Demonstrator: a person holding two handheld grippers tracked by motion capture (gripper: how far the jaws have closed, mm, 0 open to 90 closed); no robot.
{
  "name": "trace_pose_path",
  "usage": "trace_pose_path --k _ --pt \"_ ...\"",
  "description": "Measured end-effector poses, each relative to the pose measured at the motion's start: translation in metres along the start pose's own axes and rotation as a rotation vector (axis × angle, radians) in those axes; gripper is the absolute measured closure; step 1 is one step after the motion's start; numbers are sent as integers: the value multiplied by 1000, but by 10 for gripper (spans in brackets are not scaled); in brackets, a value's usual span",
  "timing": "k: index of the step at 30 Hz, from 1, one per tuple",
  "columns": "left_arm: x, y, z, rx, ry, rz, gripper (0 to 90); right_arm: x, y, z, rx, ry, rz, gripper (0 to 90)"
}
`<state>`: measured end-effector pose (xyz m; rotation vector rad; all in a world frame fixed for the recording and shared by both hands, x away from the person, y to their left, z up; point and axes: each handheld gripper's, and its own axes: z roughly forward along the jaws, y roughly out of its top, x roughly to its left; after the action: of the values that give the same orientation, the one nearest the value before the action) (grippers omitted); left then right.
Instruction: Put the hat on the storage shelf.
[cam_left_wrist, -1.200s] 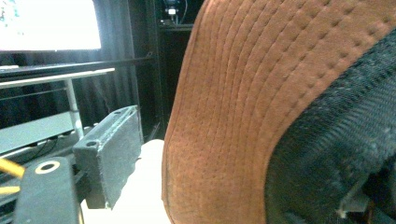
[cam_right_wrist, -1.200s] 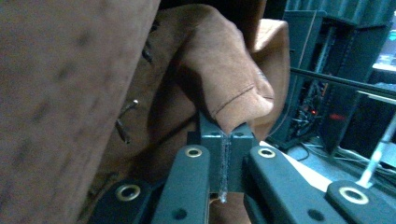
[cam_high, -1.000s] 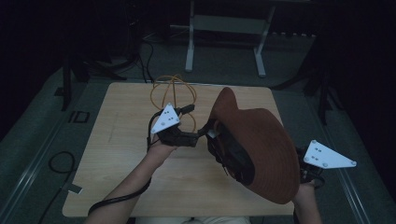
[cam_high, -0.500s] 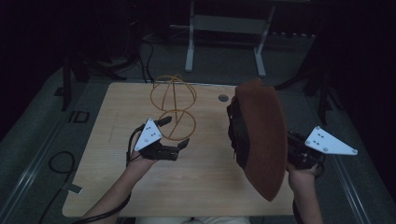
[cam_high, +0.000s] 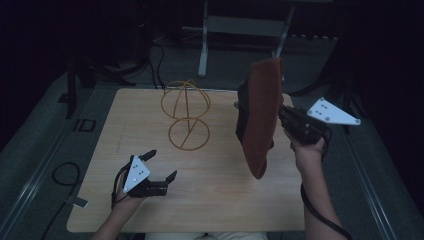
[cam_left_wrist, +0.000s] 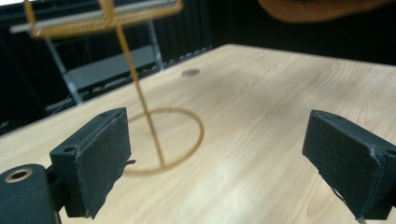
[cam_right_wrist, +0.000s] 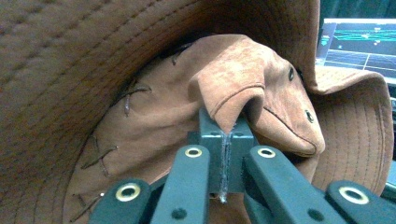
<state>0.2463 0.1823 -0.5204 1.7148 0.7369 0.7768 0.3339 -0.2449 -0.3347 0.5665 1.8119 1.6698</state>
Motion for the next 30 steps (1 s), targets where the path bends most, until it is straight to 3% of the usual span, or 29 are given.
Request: trace_pose_path --k 5,11,16,21,26,30 --pt "4 -19 -10 32 36 -42 84 -2 11 33 17 2 1 892" --pt "11 -29 -17 30 71 -68 84 -3 21 70 27 15 12 892" --pt "14 -34 -21 34 85 -64 84 3 29 101 53 22 -10 892" --pt "15 -38 -21 33 82 -82 84 13 35 134 76 30 -27 892" --pt "15 -41 -23 22 70 -93 84 27 36 165 132 41 -64 892" --pt "14 -44 -22 31 63 -94 84 35 33 187 175 70 -56 891"
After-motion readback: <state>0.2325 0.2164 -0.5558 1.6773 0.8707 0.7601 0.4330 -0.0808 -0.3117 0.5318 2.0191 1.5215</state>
